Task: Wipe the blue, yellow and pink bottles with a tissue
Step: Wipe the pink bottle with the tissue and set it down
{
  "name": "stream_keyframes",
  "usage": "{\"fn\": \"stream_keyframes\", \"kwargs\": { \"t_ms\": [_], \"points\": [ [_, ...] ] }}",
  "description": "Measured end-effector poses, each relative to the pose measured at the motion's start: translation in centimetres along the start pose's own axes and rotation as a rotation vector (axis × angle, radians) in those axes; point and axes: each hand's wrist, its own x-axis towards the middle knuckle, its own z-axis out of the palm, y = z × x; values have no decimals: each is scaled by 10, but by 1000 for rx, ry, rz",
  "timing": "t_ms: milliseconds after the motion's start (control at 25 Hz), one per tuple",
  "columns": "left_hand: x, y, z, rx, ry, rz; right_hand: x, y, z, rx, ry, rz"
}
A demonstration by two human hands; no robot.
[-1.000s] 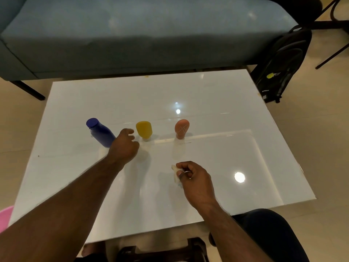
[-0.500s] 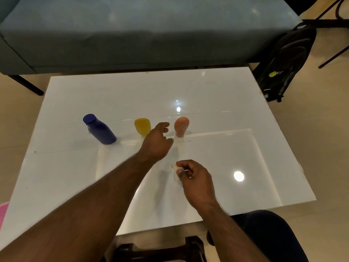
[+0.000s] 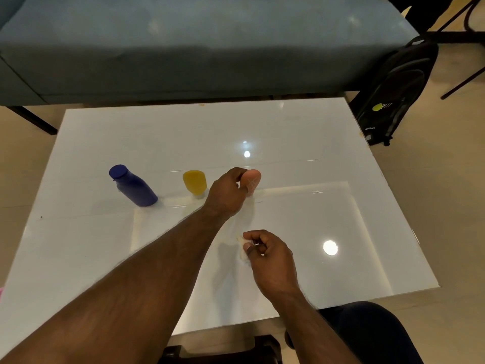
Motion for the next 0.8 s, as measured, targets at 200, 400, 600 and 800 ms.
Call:
{"fn": "stream_keyframes", "kwargs": {
  "t_ms": [200, 400, 600, 800],
  "points": [
    [-22, 2, -14, -159, -8, -42, 2, 1, -1, 6, 1, -2],
    [-80, -11, -31, -550, -9, -241, -2, 0, -2, -13, 20, -7],
    [-145, -28, -37, -810, -42, -586, -15, -7, -4, -73, 16, -36],
    [-201, -53, -37, -1003, -85, -618, -41, -20, -1, -91, 8, -102]
  ]
}}
